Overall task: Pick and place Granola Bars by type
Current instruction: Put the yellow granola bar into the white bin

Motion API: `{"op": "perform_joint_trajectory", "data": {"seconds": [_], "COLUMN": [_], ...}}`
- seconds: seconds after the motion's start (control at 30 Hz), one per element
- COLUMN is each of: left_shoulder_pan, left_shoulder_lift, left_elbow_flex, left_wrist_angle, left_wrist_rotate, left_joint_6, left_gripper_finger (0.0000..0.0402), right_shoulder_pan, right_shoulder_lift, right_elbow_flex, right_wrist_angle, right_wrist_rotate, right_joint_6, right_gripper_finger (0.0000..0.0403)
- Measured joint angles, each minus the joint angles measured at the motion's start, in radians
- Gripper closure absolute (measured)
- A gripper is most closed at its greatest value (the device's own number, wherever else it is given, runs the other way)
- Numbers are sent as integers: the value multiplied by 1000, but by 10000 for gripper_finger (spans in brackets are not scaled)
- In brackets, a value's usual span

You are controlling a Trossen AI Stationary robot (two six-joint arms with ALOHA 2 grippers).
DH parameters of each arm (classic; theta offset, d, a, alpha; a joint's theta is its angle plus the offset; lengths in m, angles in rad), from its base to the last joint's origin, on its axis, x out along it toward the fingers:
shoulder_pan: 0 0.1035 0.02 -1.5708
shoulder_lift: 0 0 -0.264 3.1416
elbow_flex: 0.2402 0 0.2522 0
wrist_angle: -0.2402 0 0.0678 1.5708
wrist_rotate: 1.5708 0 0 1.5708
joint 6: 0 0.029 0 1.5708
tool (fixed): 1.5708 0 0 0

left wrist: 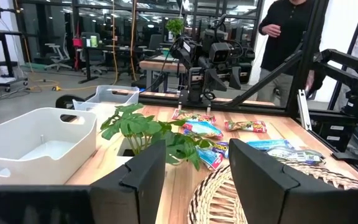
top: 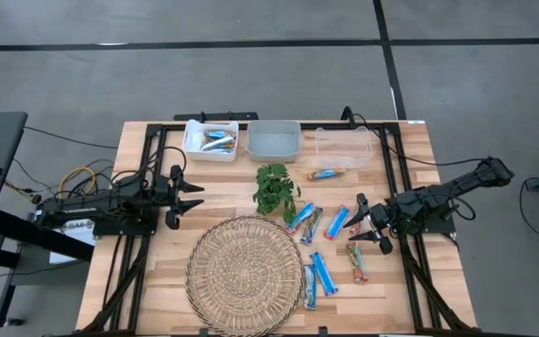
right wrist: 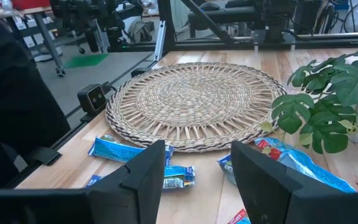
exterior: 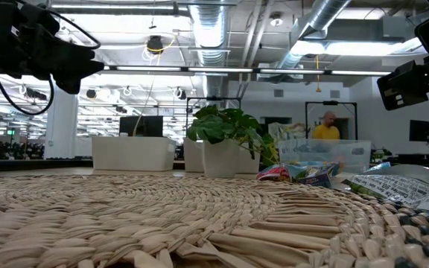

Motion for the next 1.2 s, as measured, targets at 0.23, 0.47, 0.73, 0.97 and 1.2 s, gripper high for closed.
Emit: {"op": "perform_joint_trajectory", "data": {"seconds": [0.23,0.47,0.73,0.97,1.2], "left_shoulder_pan": [0,0,0,0,0], "left_shoulder_lift": [0,0,0,0,0], "left_elbow_flex": [0,0,0,0,0], "left_wrist_angle": [0,0,-2,-2,-2], "left_wrist_rotate": [0,-1,-13,-15,-15], "left_joint_6": [0,0,0,0,0], "left_gripper_finger": [232,232,232,232,232], "right_shoulder_pan": [0,-38,-238,-359,-367], "right_shoulder_lift": [0,9,240,612,887], "right_elbow_flex": [0,151,533,806,900], "right_wrist_angle": [6,123,-330,-667,-721], "right_wrist_rotate": [5,-24,11,39,193], "right_joint_6": [0,440,509,163,-199], "right_gripper_finger": [225,227,227,228,228]}}
